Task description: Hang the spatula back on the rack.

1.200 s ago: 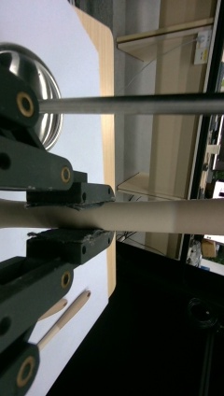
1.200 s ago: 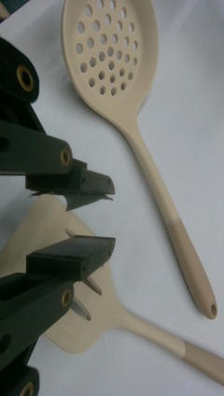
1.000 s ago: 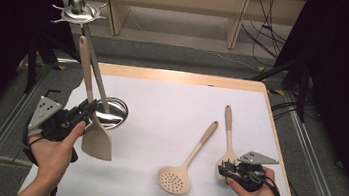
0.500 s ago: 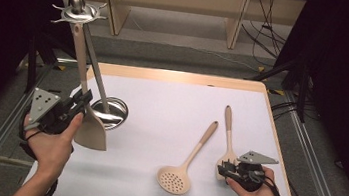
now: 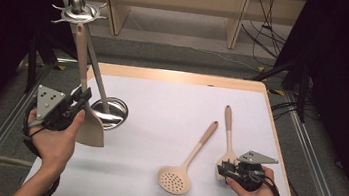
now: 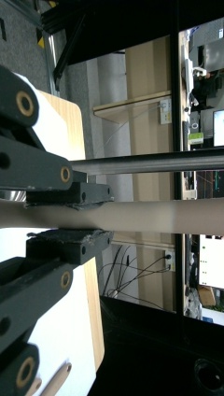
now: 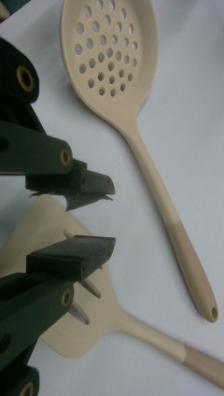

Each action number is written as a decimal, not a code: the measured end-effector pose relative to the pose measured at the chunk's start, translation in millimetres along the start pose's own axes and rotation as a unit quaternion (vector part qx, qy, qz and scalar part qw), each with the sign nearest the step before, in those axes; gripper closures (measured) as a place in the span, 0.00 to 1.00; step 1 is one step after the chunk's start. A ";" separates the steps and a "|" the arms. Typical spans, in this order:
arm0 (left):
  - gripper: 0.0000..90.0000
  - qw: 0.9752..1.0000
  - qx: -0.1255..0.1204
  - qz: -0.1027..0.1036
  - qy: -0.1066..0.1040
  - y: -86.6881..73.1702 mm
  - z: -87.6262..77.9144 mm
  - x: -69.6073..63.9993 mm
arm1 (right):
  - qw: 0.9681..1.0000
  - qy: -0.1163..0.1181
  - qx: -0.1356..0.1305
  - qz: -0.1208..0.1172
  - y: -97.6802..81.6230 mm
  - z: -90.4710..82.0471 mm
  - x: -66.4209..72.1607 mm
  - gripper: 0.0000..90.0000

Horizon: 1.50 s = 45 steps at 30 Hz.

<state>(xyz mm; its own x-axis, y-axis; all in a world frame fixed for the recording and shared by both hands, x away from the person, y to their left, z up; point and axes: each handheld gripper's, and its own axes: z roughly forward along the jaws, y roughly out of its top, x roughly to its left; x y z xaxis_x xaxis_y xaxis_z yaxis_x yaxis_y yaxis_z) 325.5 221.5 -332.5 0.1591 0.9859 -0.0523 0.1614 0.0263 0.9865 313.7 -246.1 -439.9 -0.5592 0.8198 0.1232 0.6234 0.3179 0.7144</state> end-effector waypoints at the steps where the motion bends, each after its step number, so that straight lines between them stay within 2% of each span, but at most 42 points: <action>1: 0.87 1.000 0.000 0.000 0.000 0.0 0.0 0.0 | 1.000 0.000 0.000 0.000 0.0 0.0 0.0 0.76; 11: 0.87 1.000 0.009 0.010 0.018 0.1 7.9 1.9 | 1.000 0.001 0.001 0.000 -0.2 0.1 -0.7 0.76; 12: 0.87 1.000 0.009 0.011 0.021 -0.4 9.2 1.9 | 1.000 0.007 -0.003 -0.007 -0.2 1.2 -2.0 0.76; 13: 0.87 1.000 0.010 0.013 0.022 -0.7 10.1 2.4 | 1.000 0.005 0.004 0.005 -0.3 0.2 -0.5 0.76; 14: 0.87 1.000 0.012 0.014 0.024 -0.9 11.0 2.9 | 1.000 0.006 0.003 0.003 -0.3 0.3 -0.7 0.76; 16: 0.87 0.999 0.015 0.013 0.025 -1.4 12.3 4.0 | 1.000 0.006 0.002 0.003 -0.3 0.2 -0.7 0.76; 17: 0.87 0.999 0.017 0.012 0.027 -2.2 14.3 5.9 | 1.000 0.007 -0.004 -0.008 -0.2 1.2 -2.2 0.76; 22: 0.86 0.999 0.019 0.011 0.030 -2.5 19.0 9.7 | 1.000 0.003 0.000 -0.001 -0.3 -0.1 -0.9 0.76; 28: 0.86 0.999 0.021 0.004 0.034 -2.7 23.1 16.7 | 1.000 0.002 0.000 0.000 -0.3 -0.7 -0.2 0.76; 33: 0.86 0.999 0.024 0.001 0.028 -2.2 26.4 20.9 | 1.000 0.001 -0.002 -0.001 -0.3 -0.8 0.3 0.76; 40: 0.86 0.999 0.026 -0.004 0.023 -1.8 32.5 22.3 | 1.000 0.005 -0.006 -0.002 -0.4 -0.6 -0.3 0.76; 41: 0.86 0.999 0.025 -0.004 0.023 -1.9 33.5 22.9 | 1.000 0.000 -0.005 -0.004 -0.3 -1.4 -0.2 0.76; 43: 0.85 0.999 0.024 -0.003 0.025 -2.1 34.8 24.4 | 1.000 0.000 -0.002 0.002 -0.5 -1.9 0.8 0.76; 45: 0.85 0.999 0.021 -0.007 0.026 -2.4 35.3 25.8 | 1.000 -0.001 -0.005 -0.006 -0.5 -2.3 -0.4 0.76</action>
<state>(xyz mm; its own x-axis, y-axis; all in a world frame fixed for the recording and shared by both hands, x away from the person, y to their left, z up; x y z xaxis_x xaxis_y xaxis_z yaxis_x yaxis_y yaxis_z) 363.6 241.0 -341.7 0.1061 0.9928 -0.0563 0.2050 0.0336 0.9782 312.3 -247.6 -438.6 -0.5649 0.8173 0.1132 0.6118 0.3229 0.7221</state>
